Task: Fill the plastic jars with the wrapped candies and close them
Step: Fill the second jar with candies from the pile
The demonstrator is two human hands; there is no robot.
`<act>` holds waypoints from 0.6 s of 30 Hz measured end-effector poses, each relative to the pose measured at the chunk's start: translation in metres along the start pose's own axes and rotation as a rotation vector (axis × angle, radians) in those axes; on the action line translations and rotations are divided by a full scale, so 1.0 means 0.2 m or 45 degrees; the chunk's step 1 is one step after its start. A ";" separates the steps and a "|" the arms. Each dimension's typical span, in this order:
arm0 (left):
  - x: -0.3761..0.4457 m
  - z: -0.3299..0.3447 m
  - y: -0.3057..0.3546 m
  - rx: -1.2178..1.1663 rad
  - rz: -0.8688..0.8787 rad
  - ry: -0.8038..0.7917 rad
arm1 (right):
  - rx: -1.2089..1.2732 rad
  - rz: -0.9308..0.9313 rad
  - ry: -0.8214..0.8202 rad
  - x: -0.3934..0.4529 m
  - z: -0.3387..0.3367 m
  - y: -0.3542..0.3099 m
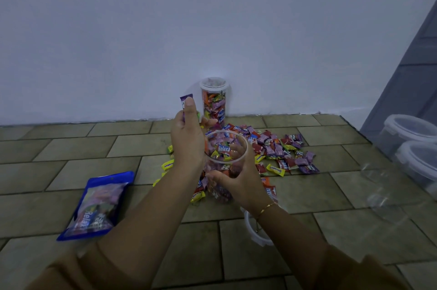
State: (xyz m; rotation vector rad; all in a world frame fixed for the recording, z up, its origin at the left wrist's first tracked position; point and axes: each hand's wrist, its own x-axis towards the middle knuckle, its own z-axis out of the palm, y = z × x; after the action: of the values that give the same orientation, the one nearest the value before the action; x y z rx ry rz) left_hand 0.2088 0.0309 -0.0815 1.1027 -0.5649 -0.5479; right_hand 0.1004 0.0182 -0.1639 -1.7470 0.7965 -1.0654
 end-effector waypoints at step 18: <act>-0.09 -0.05 -0.09 0.401 -0.034 -0.148 | 0.015 0.035 -0.058 0.01 -0.01 0.03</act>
State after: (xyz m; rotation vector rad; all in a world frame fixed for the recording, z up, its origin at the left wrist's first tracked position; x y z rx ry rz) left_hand 0.1998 0.0442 -0.1048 1.3839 -0.7565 -0.5611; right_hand 0.0987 0.0133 -0.1676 -1.7397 0.7821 -1.0070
